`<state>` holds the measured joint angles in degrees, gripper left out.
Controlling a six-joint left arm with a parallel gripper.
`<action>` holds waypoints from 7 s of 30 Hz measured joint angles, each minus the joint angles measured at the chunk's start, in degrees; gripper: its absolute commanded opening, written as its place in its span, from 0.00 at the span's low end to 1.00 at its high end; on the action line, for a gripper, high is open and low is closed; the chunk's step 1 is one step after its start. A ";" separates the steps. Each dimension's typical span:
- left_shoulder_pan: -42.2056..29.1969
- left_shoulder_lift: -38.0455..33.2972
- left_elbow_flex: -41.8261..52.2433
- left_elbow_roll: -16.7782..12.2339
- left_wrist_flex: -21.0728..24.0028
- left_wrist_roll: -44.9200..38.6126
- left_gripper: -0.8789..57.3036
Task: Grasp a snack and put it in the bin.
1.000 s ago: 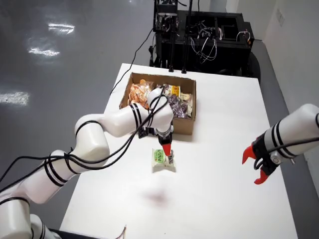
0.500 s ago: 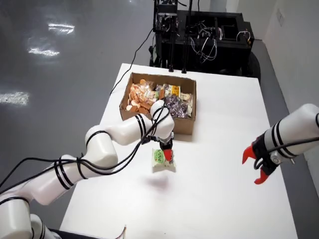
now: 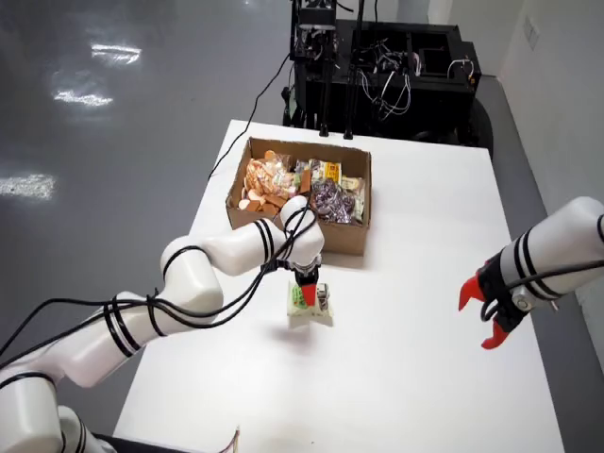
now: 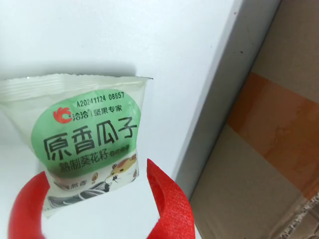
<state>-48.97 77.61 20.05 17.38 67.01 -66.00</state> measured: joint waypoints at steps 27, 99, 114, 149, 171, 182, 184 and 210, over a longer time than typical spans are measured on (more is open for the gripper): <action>0.61 2.87 1.80 -1.09 -5.68 -1.12 0.77; -1.66 6.87 -39.32 10.43 6.44 13.34 0.01; 2.76 6.67 -39.33 11.62 -0.48 17.28 0.01; -0.21 6.98 -41.14 9.94 4.91 22.83 0.08; -12.07 5.18 -43.37 5.79 11.31 33.53 0.01; -17.39 -5.93 -22.18 4.42 12.33 34.70 0.01; -18.11 -8.38 -17.64 3.97 12.31 34.79 0.01; -25.18 -29.38 18.36 -8.75 9.92 53.71 0.05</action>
<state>-74.15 48.23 38.40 8.63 76.94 -12.29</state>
